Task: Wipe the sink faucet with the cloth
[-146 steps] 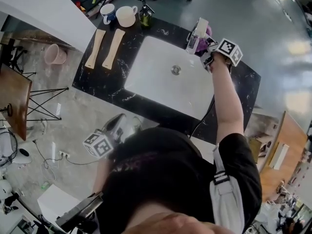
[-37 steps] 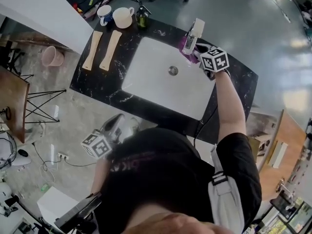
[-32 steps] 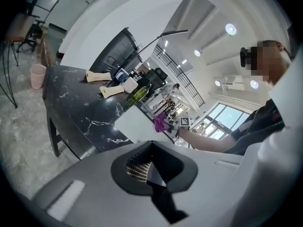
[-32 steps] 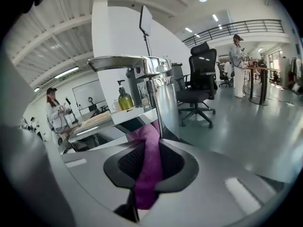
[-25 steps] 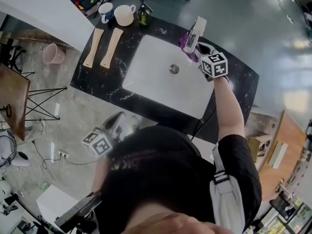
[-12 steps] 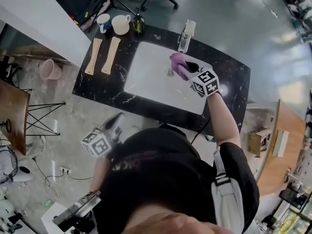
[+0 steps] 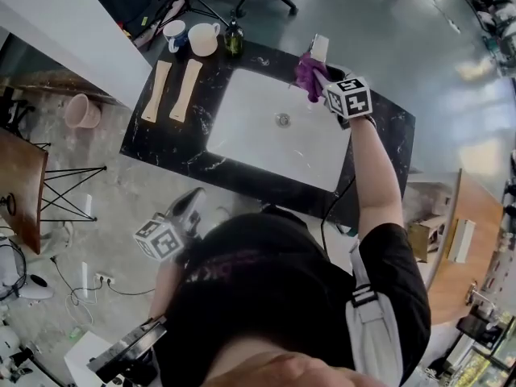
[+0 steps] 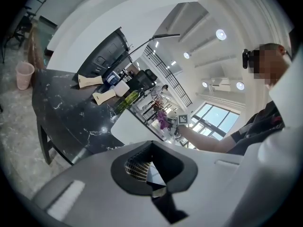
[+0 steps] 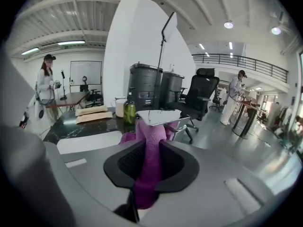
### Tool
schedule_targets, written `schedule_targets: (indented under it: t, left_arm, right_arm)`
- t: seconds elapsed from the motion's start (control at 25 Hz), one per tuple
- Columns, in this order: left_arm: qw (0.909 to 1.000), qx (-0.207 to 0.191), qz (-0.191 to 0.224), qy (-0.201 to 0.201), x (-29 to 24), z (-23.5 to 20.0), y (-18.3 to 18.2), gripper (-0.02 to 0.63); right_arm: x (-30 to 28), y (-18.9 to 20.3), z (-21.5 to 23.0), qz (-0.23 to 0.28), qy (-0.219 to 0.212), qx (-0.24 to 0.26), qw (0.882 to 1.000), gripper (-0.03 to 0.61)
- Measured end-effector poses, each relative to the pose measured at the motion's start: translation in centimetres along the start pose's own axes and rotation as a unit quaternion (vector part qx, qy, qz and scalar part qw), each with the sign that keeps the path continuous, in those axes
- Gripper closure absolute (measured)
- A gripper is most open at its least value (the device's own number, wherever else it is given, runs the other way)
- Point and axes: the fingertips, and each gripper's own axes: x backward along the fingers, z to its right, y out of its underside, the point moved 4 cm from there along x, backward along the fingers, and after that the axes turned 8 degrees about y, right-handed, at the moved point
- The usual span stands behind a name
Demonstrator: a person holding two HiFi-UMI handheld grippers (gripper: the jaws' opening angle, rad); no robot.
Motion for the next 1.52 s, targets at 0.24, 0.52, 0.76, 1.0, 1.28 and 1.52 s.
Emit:
schedule_targets:
  t: [0.24,0.52,0.76,1.0,1.28,1.52]
  left_arm:
    - [0.9999,0.002,0.0,-0.012,-0.3,-0.2,-0.1,0.621]
    - [0.9995,-0.011,-0.024,0.02,-1.5,0.0,-0.5,0.621]
    - [0.9956,-0.024,-0.055,0.072,-1.7,0.8,-0.6,0.621]
    - [0.9776,-0.029,-0.134,0.16,-3.5,2.3,1.3,0.621]
    - [0.9424,-0.021,-0.24,0.233,-3.7,4.4,6.5,0.621]
    - [0.9449,-0.028,-0.232,0.229,-2.5,4.9,5.7,0.621]
  right_arm:
    - [-1.8,-0.7,2.3,0.011,0.001,-0.048,0.999,0.505]
    - [1.0,0.8,-0.8,0.021,-0.005,-0.093,0.995,0.506]
    - [7.9,4.9,-8.2,0.004,-0.074,-0.16,0.984,0.505]
    - [19.4,11.3,-12.7,0.049,-0.042,-0.349,0.935,0.505]
    - [29.0,24.4,-9.5,-0.043,0.116,-0.484,0.866,0.503]
    - [30.8,30.2,-5.5,-0.137,0.243,-0.429,0.859,0.502]
